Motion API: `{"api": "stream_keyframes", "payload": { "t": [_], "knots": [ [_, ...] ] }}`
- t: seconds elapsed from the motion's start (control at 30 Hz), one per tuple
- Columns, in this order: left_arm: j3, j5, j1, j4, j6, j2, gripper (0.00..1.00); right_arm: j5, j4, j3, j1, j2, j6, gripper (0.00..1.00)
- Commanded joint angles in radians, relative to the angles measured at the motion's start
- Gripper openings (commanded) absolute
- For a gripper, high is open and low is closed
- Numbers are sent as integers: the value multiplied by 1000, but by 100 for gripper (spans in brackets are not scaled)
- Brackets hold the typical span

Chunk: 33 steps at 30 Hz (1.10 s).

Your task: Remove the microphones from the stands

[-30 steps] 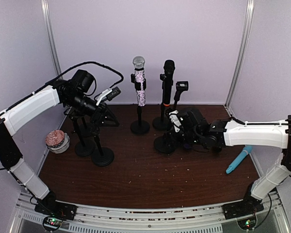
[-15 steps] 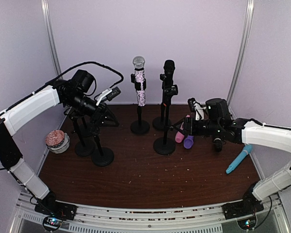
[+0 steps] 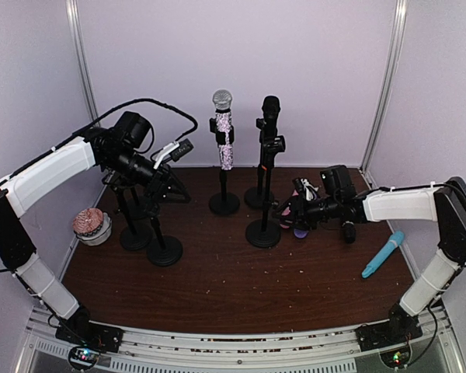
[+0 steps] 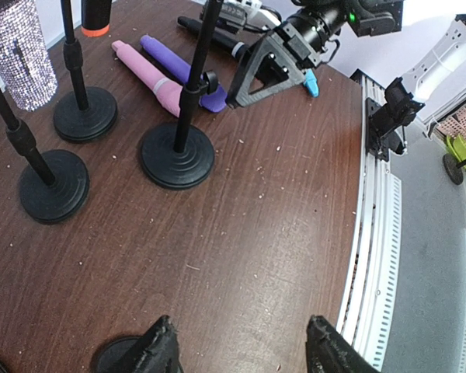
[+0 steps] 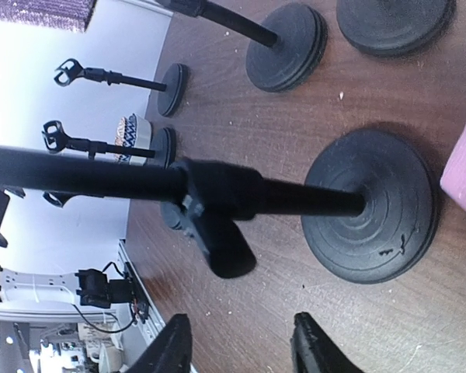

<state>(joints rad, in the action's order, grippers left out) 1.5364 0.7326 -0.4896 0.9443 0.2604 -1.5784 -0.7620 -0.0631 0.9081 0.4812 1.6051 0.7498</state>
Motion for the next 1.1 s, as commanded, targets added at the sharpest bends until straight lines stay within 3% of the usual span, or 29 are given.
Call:
{"api": "stream_keyframes", "payload": {
  "t": [0.0, 0.17, 0.4, 0.87, 1.07],
  "knots": [
    [5, 1, 7, -11, 17, 14, 58, 35, 173, 126, -3, 1, -182, 42],
    [6, 2, 9, -12, 16, 8, 58, 168, 203, 124, 4, -32, -347, 37],
    [16, 3, 9, 0, 17, 1, 58, 182, 258, 183, 4, 4, -433, 33],
    [31, -6, 14, 40, 39, -16, 58, 163, 63, 118, 35, -38, -556, 22],
    [43, -11, 23, 61, 49, -12, 58, 175, 75, 142, 39, -8, -574, 15]
  ]
}}
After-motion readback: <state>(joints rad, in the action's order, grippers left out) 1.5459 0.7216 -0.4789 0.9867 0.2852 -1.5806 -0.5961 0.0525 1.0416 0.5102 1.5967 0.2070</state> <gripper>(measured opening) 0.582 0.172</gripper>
